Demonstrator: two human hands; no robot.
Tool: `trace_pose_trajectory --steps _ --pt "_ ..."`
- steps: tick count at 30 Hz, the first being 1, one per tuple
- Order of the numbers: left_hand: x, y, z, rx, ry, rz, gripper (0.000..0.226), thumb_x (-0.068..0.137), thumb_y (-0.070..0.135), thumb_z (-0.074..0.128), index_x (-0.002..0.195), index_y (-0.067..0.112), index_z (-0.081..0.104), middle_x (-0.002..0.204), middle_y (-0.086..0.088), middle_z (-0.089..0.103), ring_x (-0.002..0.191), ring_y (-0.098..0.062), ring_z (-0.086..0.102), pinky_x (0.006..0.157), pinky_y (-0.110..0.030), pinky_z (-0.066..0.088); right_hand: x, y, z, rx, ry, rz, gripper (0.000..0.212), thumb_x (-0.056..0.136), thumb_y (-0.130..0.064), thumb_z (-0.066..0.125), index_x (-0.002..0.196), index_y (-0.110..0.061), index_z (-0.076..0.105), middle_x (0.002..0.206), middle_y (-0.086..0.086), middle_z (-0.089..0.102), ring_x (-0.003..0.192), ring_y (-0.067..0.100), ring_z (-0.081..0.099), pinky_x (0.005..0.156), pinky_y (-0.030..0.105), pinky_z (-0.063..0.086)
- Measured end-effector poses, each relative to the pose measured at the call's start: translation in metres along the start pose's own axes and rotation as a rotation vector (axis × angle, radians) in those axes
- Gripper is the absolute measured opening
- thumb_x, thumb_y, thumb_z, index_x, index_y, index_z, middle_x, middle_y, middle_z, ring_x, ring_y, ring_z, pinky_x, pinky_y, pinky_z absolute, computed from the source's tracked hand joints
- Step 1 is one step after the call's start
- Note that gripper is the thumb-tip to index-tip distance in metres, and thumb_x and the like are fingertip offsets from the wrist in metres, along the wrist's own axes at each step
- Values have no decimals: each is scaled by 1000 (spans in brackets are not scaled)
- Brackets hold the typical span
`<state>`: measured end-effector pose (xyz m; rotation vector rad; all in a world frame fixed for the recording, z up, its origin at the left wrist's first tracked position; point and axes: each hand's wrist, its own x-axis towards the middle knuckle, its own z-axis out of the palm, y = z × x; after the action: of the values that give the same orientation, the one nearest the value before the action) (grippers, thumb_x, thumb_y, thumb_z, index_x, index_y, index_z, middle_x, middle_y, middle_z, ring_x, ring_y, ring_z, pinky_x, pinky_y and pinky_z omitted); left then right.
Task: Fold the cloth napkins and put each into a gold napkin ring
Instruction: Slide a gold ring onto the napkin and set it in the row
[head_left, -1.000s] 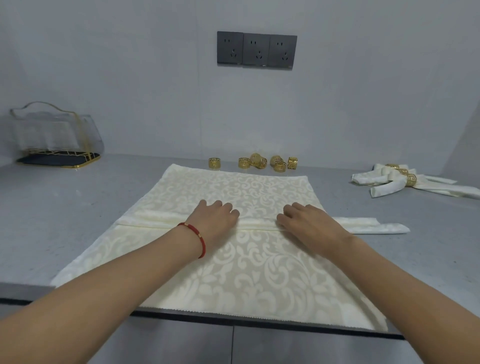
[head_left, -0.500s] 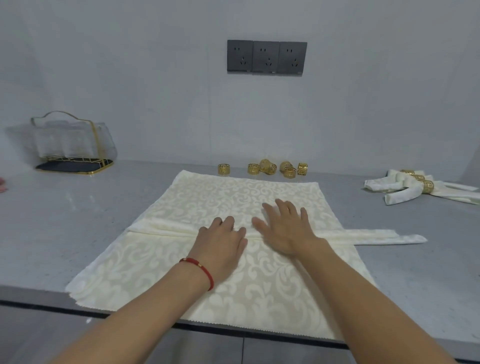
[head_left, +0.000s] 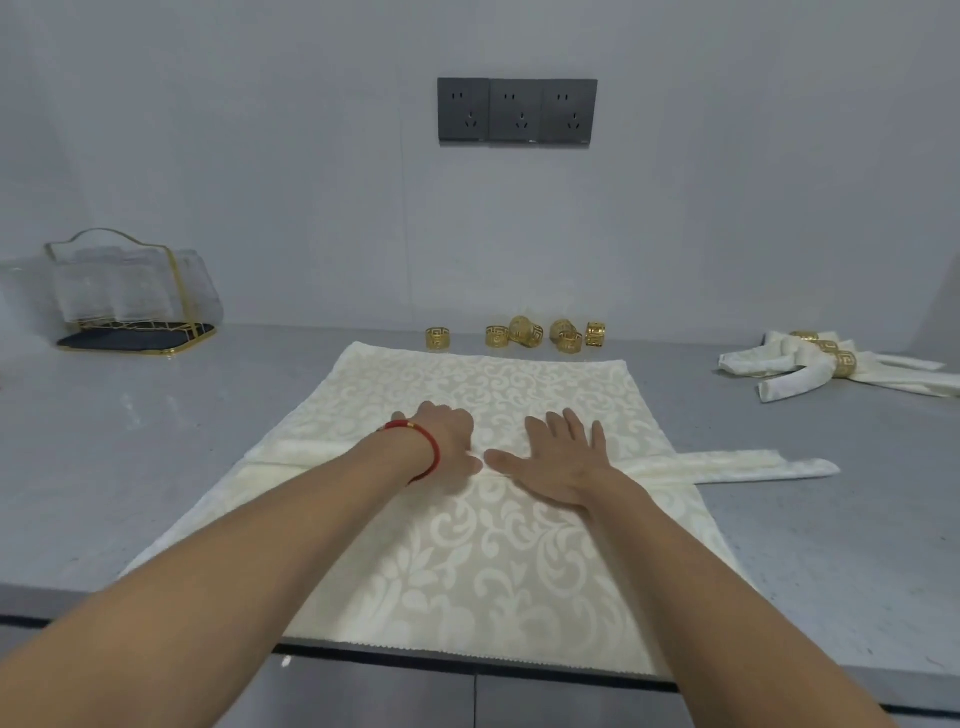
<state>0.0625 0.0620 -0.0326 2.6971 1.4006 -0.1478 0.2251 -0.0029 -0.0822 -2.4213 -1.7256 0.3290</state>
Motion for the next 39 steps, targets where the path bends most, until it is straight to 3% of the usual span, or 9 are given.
trace_pose_trajectory --steps 3,8,11,17,23,27,29,33,39 --pt "-2 17 -10 165 -70 9 27 98 38 51 112 16 56 106 -4 60 97 -26 58 90 -40 39 0 0 -2 21 -11 -5 105 85 -87 32 164 -23 7 172 7 -5 156 26 -19 123 58 -14" --pt "-14 39 -20 333 -14 34 25 89 22 59 111 10 56 86 -5 50 82 -25 58 66 -34 47 1 -3 1 -37 19 -5 108 82 -90 30 164 -23 8 172 10 -5 156 28 -19 122 60 -14" --pt "-9 45 -39 267 -248 11 27 85 13 58 109 3 65 88 -10 66 70 -25 65 60 -30 53 2 -3 2 -39 22 -7 111 81 -92 30 164 -22 7 171 11 -6 156 29 -20 121 61 -15" --pt "1 11 -74 -203 -584 117 33 86 -8 59 117 1 68 92 -18 73 79 -24 71 87 -39 58 0 -3 0 -67 13 -28 104 88 -86 24 164 -17 5 171 12 -7 156 29 -20 121 60 -16" --pt "15 -10 -51 -161 -381 378 9 88 32 75 96 31 76 90 5 77 82 -10 67 80 -32 56 7 -4 6 -115 105 -24 66 103 -50 44 157 -16 24 167 8 16 158 27 -4 124 56 -6" --pt "22 -6 -39 -117 -324 417 7 78 49 80 78 47 73 101 4 72 94 -18 68 94 -39 56 -11 21 -35 552 -207 -158 59 102 -49 55 154 -26 39 160 -5 39 142 16 42 122 39 30" --pt "27 -2 -35 -106 -308 410 11 75 55 80 73 47 72 98 5 73 93 -17 69 94 -39 55 -19 39 -50 692 -191 -255 41 103 -33 60 143 -22 56 145 -8 56 118 0 58 98 14 47" --pt "34 7 -31 -117 -266 398 24 74 59 79 74 35 76 81 16 71 80 -8 66 82 -27 55 -12 69 -68 379 -35 -246 13 96 -23 70 104 -15 77 105 -3 76 96 9 69 82 18 51" --pt "35 10 -31 -149 -317 311 38 79 62 72 81 25 76 76 8 63 68 -15 56 76 -28 54 -9 73 -80 88 -225 -76 40 90 -58 63 78 -22 48 77 -5 48 73 16 44 75 31 38"
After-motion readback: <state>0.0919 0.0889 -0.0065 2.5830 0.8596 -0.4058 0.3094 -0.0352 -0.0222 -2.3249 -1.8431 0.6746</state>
